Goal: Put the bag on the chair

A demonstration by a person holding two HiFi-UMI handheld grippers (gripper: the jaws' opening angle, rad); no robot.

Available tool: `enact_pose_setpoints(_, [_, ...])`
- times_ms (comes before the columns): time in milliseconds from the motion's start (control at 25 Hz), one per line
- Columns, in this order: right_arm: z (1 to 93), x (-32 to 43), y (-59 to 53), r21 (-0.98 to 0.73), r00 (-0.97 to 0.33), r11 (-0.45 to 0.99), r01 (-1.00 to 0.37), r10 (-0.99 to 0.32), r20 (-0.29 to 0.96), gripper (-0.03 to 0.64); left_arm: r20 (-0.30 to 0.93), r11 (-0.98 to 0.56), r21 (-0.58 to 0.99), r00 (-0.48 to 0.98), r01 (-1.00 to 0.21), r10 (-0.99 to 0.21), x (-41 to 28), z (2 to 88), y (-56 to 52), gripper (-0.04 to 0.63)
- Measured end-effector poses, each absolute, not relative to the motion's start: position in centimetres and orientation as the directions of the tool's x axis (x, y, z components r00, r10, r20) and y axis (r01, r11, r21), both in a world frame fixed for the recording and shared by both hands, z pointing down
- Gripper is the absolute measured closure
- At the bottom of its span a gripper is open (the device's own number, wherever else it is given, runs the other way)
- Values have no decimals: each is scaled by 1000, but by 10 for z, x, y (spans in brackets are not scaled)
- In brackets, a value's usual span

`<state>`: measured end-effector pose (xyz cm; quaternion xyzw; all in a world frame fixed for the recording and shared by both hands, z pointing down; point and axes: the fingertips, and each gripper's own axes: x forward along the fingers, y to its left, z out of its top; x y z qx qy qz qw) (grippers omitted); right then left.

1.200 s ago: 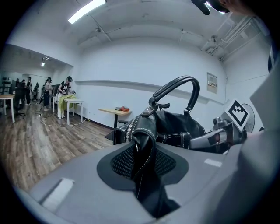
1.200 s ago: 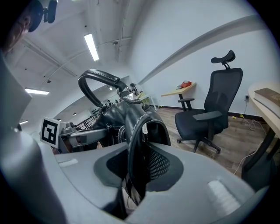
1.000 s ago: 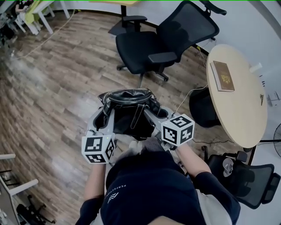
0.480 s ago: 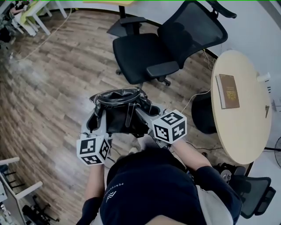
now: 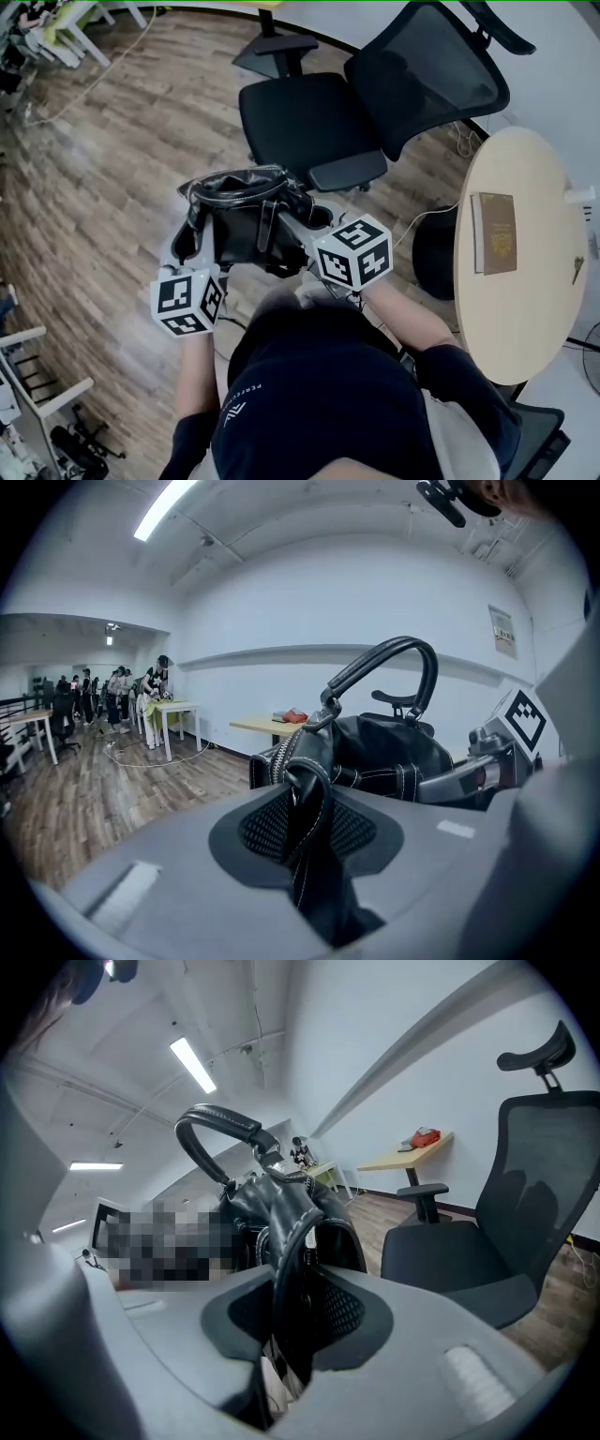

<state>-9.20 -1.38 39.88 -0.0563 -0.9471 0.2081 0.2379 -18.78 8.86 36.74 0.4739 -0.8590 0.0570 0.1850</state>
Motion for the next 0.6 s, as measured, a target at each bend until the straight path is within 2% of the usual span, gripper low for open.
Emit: enact_pose_setpoints(600, [410, -186, -113, -454, -903, 880, -138, 77, 423, 543, 352, 466, 72, -415, -882, -839, -297, 373, -30, 495])
